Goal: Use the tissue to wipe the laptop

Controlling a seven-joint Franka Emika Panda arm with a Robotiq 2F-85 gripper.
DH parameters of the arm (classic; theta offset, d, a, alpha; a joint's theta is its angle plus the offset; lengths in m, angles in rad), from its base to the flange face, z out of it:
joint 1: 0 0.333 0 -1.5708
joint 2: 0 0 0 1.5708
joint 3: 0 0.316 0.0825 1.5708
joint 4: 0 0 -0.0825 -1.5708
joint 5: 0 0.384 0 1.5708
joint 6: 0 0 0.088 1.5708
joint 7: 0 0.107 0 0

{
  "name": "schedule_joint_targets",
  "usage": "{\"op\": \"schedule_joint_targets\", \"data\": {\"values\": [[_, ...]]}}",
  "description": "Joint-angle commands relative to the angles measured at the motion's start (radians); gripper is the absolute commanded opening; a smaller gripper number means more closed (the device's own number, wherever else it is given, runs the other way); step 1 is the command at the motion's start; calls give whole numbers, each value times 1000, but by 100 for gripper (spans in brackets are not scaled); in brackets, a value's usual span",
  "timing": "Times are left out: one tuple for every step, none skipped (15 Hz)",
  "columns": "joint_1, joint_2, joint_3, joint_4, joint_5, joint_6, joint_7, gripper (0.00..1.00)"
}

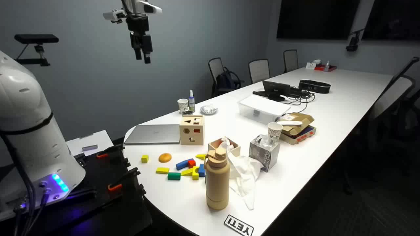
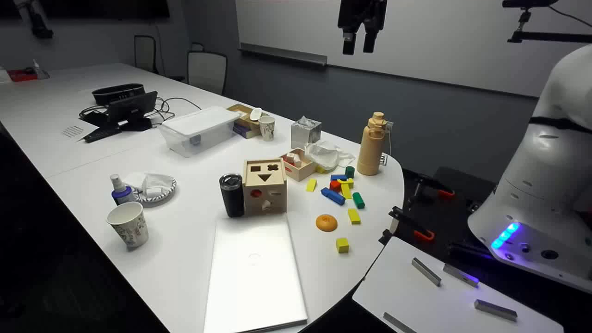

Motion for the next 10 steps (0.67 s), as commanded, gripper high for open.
{"op": "schedule_joint_targets", "data": {"values": [[-14,0,11,2,6,-3,-6,100],[-14,0,11,2,6,-3,-6,100],[-14,0,11,2,6,-3,-6,100],[-14,0,11,2,6,-3,-6,100],[-14,0,11,2,6,-3,-6,100],[-32,0,2,-11,15,32,25,100],[-52,-2,-2,-27,19,79,68,100],[-76,6,-20,-38,17,114,86,100],[-96,11,-31,-51,18,151,105,100],[-124,19,-45,-73,7,203,117,100]]}}
